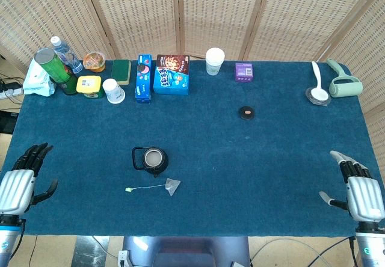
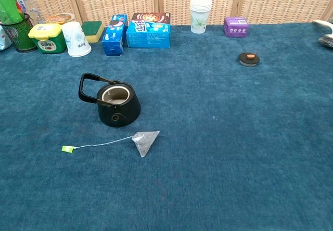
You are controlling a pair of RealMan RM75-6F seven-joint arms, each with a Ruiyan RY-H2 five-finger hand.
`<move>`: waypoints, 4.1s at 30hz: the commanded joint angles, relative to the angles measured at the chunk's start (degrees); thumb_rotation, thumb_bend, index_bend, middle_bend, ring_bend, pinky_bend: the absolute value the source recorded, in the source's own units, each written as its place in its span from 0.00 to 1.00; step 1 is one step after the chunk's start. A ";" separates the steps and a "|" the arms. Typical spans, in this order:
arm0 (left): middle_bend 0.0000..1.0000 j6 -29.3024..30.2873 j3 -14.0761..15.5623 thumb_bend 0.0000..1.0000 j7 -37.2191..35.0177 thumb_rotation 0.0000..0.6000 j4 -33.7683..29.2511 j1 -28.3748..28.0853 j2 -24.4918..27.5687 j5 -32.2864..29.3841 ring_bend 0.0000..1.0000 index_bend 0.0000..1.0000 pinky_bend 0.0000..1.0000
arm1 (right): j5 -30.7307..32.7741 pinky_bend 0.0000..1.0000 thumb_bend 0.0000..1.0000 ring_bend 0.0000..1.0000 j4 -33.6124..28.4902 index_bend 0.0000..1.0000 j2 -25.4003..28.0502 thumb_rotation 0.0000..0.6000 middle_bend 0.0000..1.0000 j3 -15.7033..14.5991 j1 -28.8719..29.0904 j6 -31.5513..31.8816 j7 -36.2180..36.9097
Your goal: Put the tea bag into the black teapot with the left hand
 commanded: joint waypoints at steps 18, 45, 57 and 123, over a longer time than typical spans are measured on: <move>0.08 0.46 -0.28 0.43 0.01 1.00 -0.98 -0.09 1.02 0.57 0.01 0.10 0.12 | -0.31 0.21 0.09 0.20 0.30 0.15 0.16 1.00 0.20 -0.22 -0.82 1.32 1.31; 1.00 -13.93 -0.76 0.38 11.48 1.00 -5.21 -9.43 2.87 -1.59 1.00 0.32 0.99 | 2.08 0.21 0.09 0.30 4.16 0.18 0.10 1.00 0.22 -0.24 -2.27 0.83 5.95; 1.00 -18.85 -0.41 0.38 17.07 1.00 -6.18 -12.82 -0.29 -5.13 1.00 0.43 1.00 | 3.25 0.21 0.09 0.31 5.26 0.18 0.17 1.00 0.22 0.09 -2.29 -0.17 6.92; 1.00 -26.15 1.91 0.44 26.13 1.00 5.96 -23.04 -21.35 -24.12 1.00 0.45 1.00 | 5.27 0.21 0.09 0.31 7.40 0.18 -0.15 1.00 0.22 0.44 -3.53 -1.48 8.68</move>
